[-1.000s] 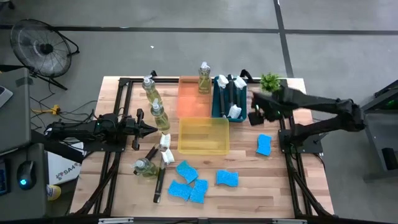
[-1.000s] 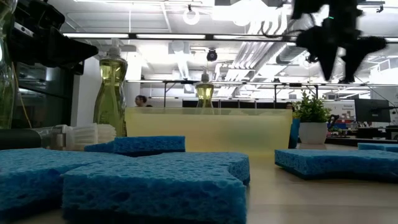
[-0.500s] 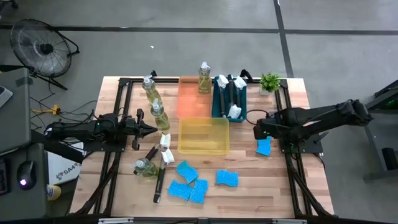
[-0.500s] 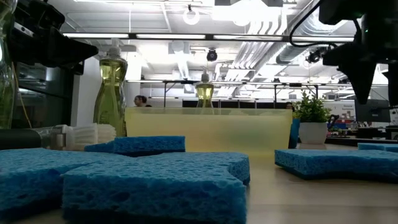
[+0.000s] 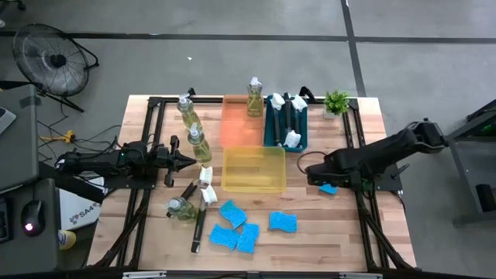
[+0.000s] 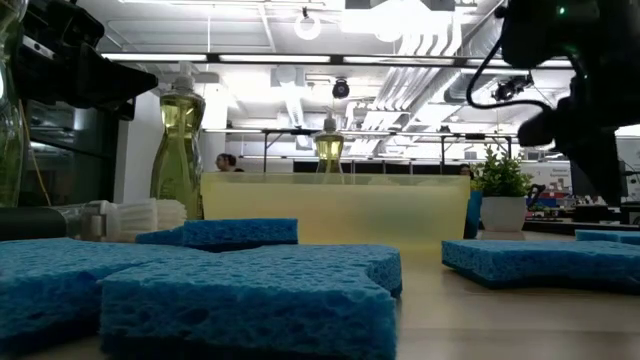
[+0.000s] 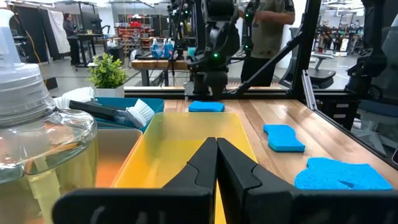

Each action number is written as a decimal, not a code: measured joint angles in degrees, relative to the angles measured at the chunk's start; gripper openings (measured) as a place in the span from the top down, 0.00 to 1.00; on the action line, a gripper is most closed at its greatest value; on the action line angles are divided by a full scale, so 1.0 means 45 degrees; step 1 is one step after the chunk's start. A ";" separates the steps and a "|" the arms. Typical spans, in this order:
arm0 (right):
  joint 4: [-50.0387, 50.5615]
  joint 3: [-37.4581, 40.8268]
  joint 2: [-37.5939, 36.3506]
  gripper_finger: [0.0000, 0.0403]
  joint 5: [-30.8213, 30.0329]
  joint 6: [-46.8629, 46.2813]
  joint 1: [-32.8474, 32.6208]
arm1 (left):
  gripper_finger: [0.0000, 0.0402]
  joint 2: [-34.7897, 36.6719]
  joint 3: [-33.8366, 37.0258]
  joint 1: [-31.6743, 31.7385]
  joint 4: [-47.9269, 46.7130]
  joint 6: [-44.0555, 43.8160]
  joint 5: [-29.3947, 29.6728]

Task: Pick & Place Kitchen Sink Supplies
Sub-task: Put the sponge into the yellow bin

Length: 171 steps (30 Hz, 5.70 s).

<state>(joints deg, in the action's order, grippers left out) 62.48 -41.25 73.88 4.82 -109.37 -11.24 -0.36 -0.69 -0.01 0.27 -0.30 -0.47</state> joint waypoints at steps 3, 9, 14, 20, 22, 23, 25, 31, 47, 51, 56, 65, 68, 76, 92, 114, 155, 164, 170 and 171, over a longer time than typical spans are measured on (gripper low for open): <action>-0.0248 0.0000 0.0518 0.28 0.0151 -0.0355 -0.0083 | 1.00 0.0000 0.0000 -0.0005 0.0000 0.0000 -0.0005; 0.0059 0.0000 0.1185 0.28 0.0215 -0.0635 -0.0090 | 1.00 -0.0002 0.0000 -0.0003 -0.0003 0.0000 0.0000; -0.1108 0.0647 0.1332 0.28 0.0552 -0.1051 -0.0070 | 1.00 0.0000 0.0000 0.0000 -0.0005 0.0000 0.0000; -0.2698 0.1282 0.1298 0.22 0.0485 -0.1263 -0.0070 | 1.00 -0.0003 0.0000 -0.0001 -0.0002 0.0000 0.0000; -0.2684 0.1284 0.1298 0.19 0.0466 -0.1262 -0.0072 | 1.00 -0.0003 0.0000 -0.0002 -0.0001 0.0000 0.0000; -0.2700 0.1287 0.1298 0.17 0.0401 -0.1262 -0.0070 | 1.00 0.0000 0.0000 -0.0003 -0.0005 0.0000 0.0000; -0.2795 0.1308 0.1298 0.14 0.0262 -0.1261 -0.0065 | 1.00 0.0000 0.0000 -0.0004 0.0000 0.0000 -0.0004; -0.3924 0.1805 0.1266 0.15 -0.0114 -0.1263 -0.0026 | 1.00 0.0000 0.0000 0.0000 -0.0002 0.0000 -0.0005; -0.4847 0.2161 0.1239 0.63 -0.0276 -0.0607 0.0318 | 1.00 0.0000 0.0000 0.0000 0.0000 0.0000 0.0000; -0.4820 0.2201 0.1083 0.70 -0.0436 -0.0508 0.0318 | 1.00 -0.0003 0.0000 -0.0004 -0.0001 0.0000 0.0000; -0.4750 0.2229 0.0977 0.76 -0.0439 -0.0297 0.0314 | 1.00 0.0000 0.0000 0.0000 -0.0005 0.0000 0.0000; -0.4715 0.2268 0.0750 0.89 -0.0495 0.0225 0.0304 | 1.00 -0.0001 0.0000 -0.0002 -0.0002 0.0000 0.0000; -0.4560 0.2293 0.0567 0.94 -0.0611 0.0416 0.0299 | 1.00 0.0000 0.0000 -0.0002 0.0000 0.0000 0.0000; -0.4308 0.2312 0.0045 0.97 -0.0718 0.0652 0.0304 | 1.00 -0.0001 0.0000 -0.0005 0.0000 0.0000 0.0000; -0.3779 -0.0428 -0.0984 0.95 -0.0300 0.4139 0.1445 | 1.00 -0.0004 0.0000 -0.0001 -0.0002 0.0000 0.0000; -0.4959 -0.5353 0.3347 0.93 0.0376 0.7699 0.2781 | 1.00 -0.0002 0.0000 -0.0005 0.0000 0.0000 0.0000; -0.6707 -0.4017 0.3765 0.88 0.0222 0.5067 0.1898 | 1.00 0.0000 0.0000 -0.0005 0.0000 0.0000 0.0000; -0.6707 -0.4017 0.3765 0.88 0.0239 0.5071 0.1897 | 1.00 0.0000 0.0000 -0.0005 -0.0002 0.0000 0.0002; -0.6703 -0.4017 0.3765 0.88 0.0156 0.5072 0.1898 | 1.00 0.0000 0.0000 -0.0001 0.0000 0.0000 0.0001; -0.6703 -0.4017 0.3765 0.88 0.0156 0.5072 0.1897 | 1.00 0.0000 0.0000 -0.0005 0.0000 0.0000 0.0000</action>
<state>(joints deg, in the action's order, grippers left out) 32.32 -59.33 90.83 5.52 -86.54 -2.70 -0.36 -0.69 -0.03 0.27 -0.30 -0.47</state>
